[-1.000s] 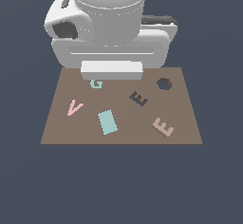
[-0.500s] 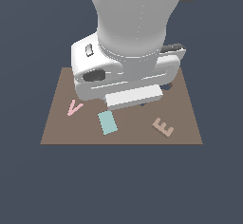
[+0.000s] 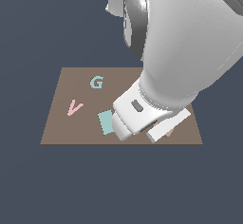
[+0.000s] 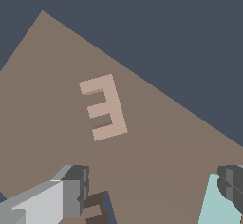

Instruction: Insert a designated object into the corresponding slot on a board.

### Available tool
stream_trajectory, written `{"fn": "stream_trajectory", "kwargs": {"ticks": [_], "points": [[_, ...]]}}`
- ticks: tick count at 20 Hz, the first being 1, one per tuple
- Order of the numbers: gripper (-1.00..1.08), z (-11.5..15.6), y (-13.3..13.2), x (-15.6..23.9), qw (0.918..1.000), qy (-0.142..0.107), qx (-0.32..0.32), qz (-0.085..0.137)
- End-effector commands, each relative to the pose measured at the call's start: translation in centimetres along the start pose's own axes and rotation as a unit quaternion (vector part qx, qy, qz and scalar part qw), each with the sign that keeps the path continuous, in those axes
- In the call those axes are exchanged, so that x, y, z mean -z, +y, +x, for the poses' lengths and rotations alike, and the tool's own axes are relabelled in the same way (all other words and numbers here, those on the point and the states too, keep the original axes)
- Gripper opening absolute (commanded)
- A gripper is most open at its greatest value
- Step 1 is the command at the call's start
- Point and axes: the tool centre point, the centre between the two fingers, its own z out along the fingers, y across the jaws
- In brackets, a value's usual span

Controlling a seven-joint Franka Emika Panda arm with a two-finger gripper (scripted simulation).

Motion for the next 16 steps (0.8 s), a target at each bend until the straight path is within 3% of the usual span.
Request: {"fn": "stream_trajectory", "kwargs": {"ticks": [1,9,16], "points": [[1.00,1.3,-0.9,-1.0,0.9993,0.001,0.039,0.001],[1.00,3.8,-3.1,-3.2,0.9932,0.001,0.117,0.002],[1.00,4.1,-3.7,-3.6,0.9914,0.001,0.131,0.003]]}}
